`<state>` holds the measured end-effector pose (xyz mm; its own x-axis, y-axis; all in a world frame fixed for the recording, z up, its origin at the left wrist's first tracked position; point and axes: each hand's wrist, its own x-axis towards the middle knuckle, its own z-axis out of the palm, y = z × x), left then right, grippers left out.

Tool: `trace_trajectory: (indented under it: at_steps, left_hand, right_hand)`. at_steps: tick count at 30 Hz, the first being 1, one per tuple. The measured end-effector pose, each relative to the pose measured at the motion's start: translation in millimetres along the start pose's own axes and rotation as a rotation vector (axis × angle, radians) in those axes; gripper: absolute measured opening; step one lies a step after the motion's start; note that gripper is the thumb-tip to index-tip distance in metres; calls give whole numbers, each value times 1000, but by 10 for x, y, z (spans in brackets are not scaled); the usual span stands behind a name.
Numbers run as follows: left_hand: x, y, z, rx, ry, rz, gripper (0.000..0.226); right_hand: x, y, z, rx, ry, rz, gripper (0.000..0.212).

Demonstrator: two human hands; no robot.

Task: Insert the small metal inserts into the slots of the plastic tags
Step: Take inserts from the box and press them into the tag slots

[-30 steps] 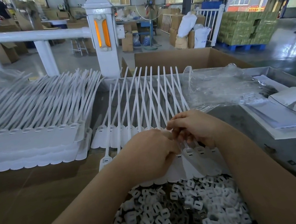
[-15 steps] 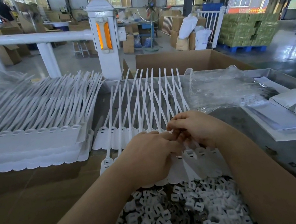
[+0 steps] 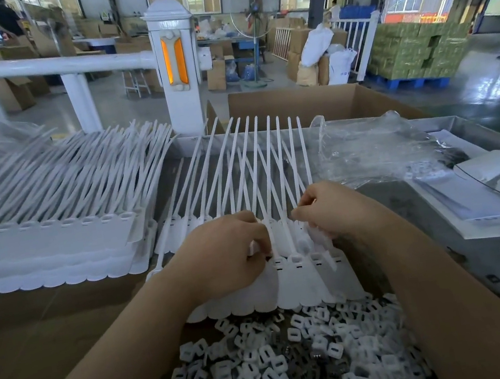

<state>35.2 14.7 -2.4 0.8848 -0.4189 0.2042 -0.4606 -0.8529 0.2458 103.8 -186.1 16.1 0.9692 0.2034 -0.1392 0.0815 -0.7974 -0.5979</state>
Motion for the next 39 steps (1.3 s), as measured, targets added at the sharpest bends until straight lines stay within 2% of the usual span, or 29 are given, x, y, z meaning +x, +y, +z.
trace_trajectory:
  at_steps: [3,6,9,11,14,16,19,23,28,31,35,39]
  left_hand:
    - [-2,-25,13,-56,-9,-53,10]
    - [14,1,44,-192,143,-210,15]
    - [29,-3,43,27,295,-517,25]
    - [16,-13,29,129,243,-687,34]
    - [3,-36,42,59,167,-805,43]
    - [1,-43,49,26,198,-818,46]
    - [-6,-59,42,10,325,-789,41]
    - [-6,-99,26,-74,546,-721,44]
    - [-7,-79,-17,-143,814,-676,53]
    - [-7,-100,-37,-166,874,-655,53]
    - [-9,-94,-42,-172,924,-634,51]
    - [-11,-65,-66,-176,983,-555,46]
  right_hand:
    - [5,21,5,-149,46,62,39]
    - [-21,29,3,-311,57,123,45]
    - [-48,21,7,-393,95,173,44]
    - [-52,12,10,-395,101,195,35]
    - [-48,-3,7,-356,93,210,21]
    - [-50,-11,11,-341,82,220,22]
    - [-39,1,28,-340,99,242,16]
    - [-11,14,60,-337,171,249,52]
    - [40,98,76,-296,193,227,49]
    - [52,131,77,-261,220,209,39]
    - [79,143,83,-181,233,204,46]
    - [45,110,85,-310,225,225,49]
